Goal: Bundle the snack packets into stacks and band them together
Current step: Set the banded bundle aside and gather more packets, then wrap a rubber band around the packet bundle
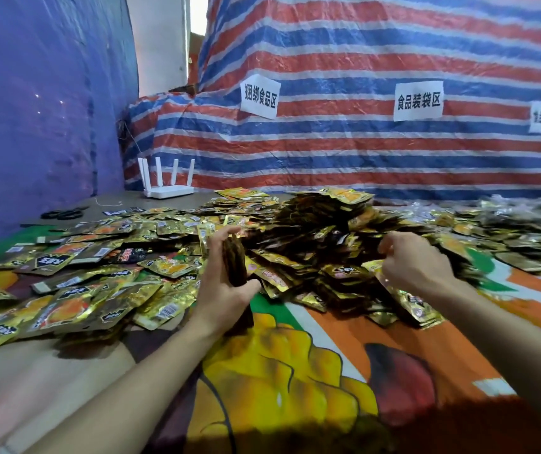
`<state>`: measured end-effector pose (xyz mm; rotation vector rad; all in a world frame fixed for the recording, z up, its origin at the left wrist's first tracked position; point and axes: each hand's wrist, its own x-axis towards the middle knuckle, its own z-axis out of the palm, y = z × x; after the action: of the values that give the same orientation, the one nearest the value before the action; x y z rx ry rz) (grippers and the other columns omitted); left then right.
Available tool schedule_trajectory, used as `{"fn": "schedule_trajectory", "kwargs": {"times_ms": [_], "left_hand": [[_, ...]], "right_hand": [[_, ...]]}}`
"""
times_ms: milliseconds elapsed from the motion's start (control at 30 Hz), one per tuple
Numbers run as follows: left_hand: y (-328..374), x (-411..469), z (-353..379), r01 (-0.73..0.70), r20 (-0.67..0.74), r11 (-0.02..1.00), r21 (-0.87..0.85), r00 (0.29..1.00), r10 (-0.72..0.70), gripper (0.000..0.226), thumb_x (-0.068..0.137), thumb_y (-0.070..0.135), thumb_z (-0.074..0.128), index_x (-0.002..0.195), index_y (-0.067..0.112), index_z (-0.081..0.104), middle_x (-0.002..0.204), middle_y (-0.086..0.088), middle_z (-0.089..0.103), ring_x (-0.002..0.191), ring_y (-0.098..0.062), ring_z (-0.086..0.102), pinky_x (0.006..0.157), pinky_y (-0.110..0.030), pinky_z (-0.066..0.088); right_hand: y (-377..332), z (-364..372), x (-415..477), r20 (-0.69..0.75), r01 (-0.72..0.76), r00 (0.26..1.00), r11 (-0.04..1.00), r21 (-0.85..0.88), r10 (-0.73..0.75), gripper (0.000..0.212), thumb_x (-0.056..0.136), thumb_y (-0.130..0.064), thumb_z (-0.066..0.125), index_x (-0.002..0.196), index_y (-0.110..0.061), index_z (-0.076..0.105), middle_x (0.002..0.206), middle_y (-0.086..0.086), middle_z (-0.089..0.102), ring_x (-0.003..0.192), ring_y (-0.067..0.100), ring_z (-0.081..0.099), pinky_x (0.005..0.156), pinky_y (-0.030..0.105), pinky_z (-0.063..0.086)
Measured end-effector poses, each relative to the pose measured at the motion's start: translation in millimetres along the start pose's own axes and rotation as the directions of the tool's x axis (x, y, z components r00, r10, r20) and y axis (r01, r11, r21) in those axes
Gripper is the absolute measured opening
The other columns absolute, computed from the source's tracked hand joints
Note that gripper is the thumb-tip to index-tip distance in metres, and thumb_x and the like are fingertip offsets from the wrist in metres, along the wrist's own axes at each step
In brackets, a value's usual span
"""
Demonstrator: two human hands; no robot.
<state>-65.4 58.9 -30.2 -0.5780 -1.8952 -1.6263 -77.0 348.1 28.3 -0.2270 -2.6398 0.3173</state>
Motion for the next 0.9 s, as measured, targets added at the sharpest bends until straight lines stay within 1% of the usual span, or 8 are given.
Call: {"fn": "schedule_trajectory", "kwargs": {"times_ms": [100, 200, 300, 400, 500, 633, 800, 900], "left_hand": [[2, 0, 1, 0.01, 0.024, 1.0, 0.001, 1.0, -0.01, 0.081, 0.066, 0.003, 0.06, 0.127, 0.054, 0.043, 0.091, -0.015, 0.045, 0.075, -0.045, 0.049, 0.062, -0.054, 0.048], [5, 0, 0, 0.018, 0.033, 1.0, -0.004, 0.999, -0.018, 0.081, 0.066, 0.004, 0.06, 0.126, 0.057, 0.043, 0.089, -0.019, 0.044, 0.072, -0.045, 0.048, 0.062, -0.057, 0.048], [4, 1, 0, 0.013, 0.042, 1.0, 0.022, 0.999, -0.014, 0.077, 0.066, 0.005, 0.06, 0.129, 0.049, 0.045, 0.091, -0.024, 0.044, 0.072, -0.046, 0.047, 0.064, -0.057, 0.046], [2, 1, 0, 0.014, 0.052, 0.999, 0.036, 0.999, -0.015, 0.075, 0.066, 0.007, 0.061, 0.13, 0.044, 0.047, 0.099, -0.003, 0.051, 0.075, -0.044, 0.048, 0.069, -0.056, 0.048], [1, 2, 0, 0.009, 0.055, 0.999, 0.039, 0.998, -0.011, 0.073, 0.066, 0.007, 0.061, 0.13, 0.041, 0.048, 0.1, 0.004, 0.051, 0.074, -0.044, 0.048, 0.067, -0.056, 0.047], [1, 2, 0, 0.001, 0.061, 0.999, 0.041, 0.998, -0.003, 0.072, 0.066, 0.006, 0.06, 0.129, 0.038, 0.049, 0.098, 0.003, 0.05, 0.076, -0.039, 0.048, 0.066, -0.049, 0.045], [0, 4, -1, 0.019, 0.078, 1.0, 0.023, 0.997, -0.021, 0.071, 0.066, 0.007, 0.06, 0.128, 0.04, 0.049, 0.1, 0.006, 0.051, 0.078, -0.03, 0.051, 0.069, -0.036, 0.046], [0, 4, -2, 0.035, 0.08, 0.999, -0.003, 0.996, -0.035, 0.071, 0.066, 0.007, 0.059, 0.127, 0.04, 0.05, 0.099, 0.002, 0.051, 0.076, -0.027, 0.05, 0.068, -0.035, 0.045]], "right_hand": [[43, -11, 7, 0.085, -0.096, 0.988, 0.953, -0.289, 0.126, 0.005, 0.088, -0.017, 0.06, 0.092, -0.016, 0.057, 0.088, 0.005, 0.062, 0.087, 0.03, 0.062, 0.069, 0.034, 0.046], [72, -7, 3, 0.139, -0.185, 0.955, 0.891, -0.414, 0.263, 0.015, 0.089, -0.019, 0.056, 0.081, -0.02, 0.043, 0.075, -0.001, 0.048, 0.082, 0.028, 0.056, 0.071, 0.033, 0.044], [87, -3, -4, 0.089, -0.257, 0.946, 0.888, -0.381, 0.312, 0.015, 0.087, -0.012, 0.055, 0.082, -0.019, 0.043, 0.075, 0.0, 0.047, 0.081, 0.028, 0.055, 0.068, 0.032, 0.043], [88, -6, -4, 0.027, -0.296, 0.947, 0.903, -0.312, 0.32, 0.014, 0.085, -0.008, 0.056, 0.079, -0.016, 0.046, 0.08, 0.007, 0.055, 0.079, 0.031, 0.055, 0.067, 0.034, 0.042], [87, -13, 0, -0.03, -0.28, 0.959, 0.919, -0.276, 0.283, 0.01, 0.084, -0.006, 0.058, 0.079, -0.011, 0.051, 0.076, 0.011, 0.055, 0.072, 0.032, 0.055, 0.067, 0.035, 0.043], [83, -21, 8, -0.035, -0.269, 0.962, 0.925, -0.269, 0.27, 0.004, 0.088, -0.009, 0.061, 0.085, -0.01, 0.058, 0.072, 0.01, 0.055, 0.064, 0.027, 0.054, 0.065, 0.035, 0.044], [81, -26, 8, -0.003, -0.295, 0.951, 0.905, -0.307, 0.309, 0.012, 0.089, -0.013, 0.062, 0.086, -0.012, 0.051, 0.075, 0.008, 0.054, 0.063, 0.025, 0.05, 0.064, 0.034, 0.041], [79, -31, 8, -0.058, -0.298, 0.954, 0.913, -0.28, 0.294, 0.006, 0.087, -0.011, 0.066, 0.085, -0.008, 0.061, 0.075, 0.011, 0.056, 0.067, 0.029, 0.055, 0.066, 0.036, 0.043]]}}
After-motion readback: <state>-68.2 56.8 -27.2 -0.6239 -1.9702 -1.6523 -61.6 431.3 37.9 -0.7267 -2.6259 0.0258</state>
